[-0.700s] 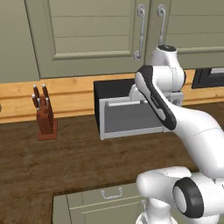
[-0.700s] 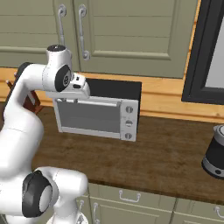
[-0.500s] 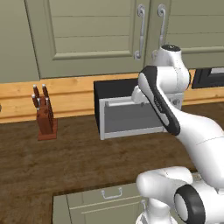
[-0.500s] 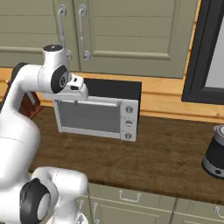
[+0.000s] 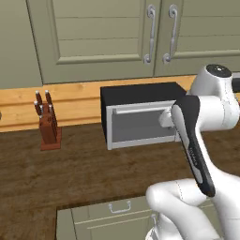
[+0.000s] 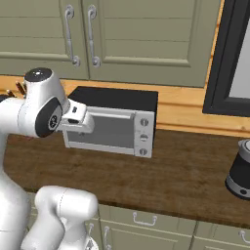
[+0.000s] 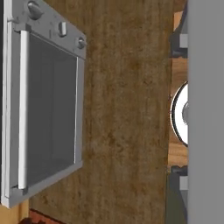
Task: Navigate to the stand mixer.
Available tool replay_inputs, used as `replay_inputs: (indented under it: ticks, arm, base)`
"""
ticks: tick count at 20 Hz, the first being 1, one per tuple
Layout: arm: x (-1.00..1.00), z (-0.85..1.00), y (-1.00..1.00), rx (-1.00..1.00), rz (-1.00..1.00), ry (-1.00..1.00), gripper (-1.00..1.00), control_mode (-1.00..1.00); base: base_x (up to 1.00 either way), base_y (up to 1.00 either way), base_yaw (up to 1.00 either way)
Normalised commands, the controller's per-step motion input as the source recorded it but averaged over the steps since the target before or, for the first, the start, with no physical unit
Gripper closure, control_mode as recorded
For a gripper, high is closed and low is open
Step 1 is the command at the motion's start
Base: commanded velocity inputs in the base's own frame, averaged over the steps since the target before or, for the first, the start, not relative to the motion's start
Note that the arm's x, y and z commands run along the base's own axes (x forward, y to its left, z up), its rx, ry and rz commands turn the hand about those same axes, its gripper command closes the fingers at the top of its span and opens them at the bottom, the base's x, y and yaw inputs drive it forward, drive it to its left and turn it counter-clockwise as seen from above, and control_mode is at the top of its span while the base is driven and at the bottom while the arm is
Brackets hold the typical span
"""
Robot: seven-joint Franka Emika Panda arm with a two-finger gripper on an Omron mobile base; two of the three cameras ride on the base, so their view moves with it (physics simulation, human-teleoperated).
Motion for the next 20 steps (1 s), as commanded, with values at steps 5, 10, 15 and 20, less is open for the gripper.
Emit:
replay_inputs:
  ticks: [5, 10, 15, 20]
  arm:
    - [0.00, 0.00, 0.00, 0.00, 0.00, 0.00, -1.00, 1.00]
    - [0.00, 0.00, 0.00, 0.00, 0.00, 0.00, -1.00, 1.00]
    - [0.00, 0.00, 0.00, 0.00, 0.00, 0.00, -1.00, 1.00]
    - [0.00, 0.00, 0.00, 0.00, 0.00, 0.00, -1.00, 1.00]
  base:
    - [-0.73, -0.21, -0.21]
    - [-0.16, -0.29, -0.85]
    - [0.00, -0.02, -0.99]
    - [0.00, 0.00, -1.00]
